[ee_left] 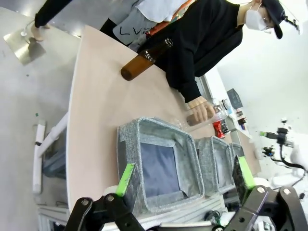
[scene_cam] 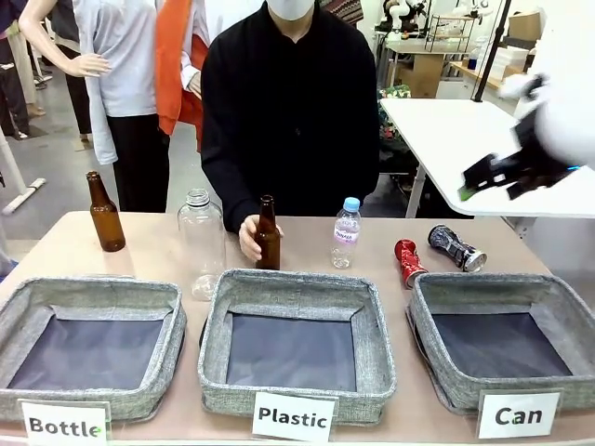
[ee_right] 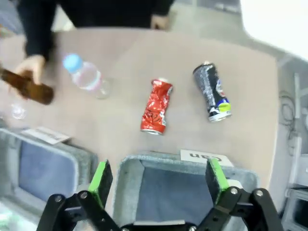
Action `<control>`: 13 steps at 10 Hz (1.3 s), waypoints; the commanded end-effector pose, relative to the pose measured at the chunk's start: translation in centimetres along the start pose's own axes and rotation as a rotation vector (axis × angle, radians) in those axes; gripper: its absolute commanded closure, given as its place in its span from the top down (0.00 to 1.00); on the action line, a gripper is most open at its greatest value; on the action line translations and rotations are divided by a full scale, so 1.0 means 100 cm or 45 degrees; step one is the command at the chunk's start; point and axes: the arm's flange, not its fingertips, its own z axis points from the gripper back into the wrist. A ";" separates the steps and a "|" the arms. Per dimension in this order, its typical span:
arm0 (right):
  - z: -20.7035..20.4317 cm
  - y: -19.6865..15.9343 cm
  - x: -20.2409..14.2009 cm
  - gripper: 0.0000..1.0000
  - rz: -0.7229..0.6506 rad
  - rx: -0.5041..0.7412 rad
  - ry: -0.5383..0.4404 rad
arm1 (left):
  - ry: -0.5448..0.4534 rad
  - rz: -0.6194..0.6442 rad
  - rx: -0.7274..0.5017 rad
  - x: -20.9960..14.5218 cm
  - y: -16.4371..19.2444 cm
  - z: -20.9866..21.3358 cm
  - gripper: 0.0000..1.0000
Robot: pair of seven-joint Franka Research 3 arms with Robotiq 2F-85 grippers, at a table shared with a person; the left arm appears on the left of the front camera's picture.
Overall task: Sort the can waste into the basket.
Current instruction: Pick up the can waste from the table and place it in the right Fabric basket.
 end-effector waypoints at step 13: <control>-0.140 0.011 0.093 1.00 -0.008 -0.038 0.425 | -0.008 -0.026 -0.010 0.001 -0.001 0.002 1.00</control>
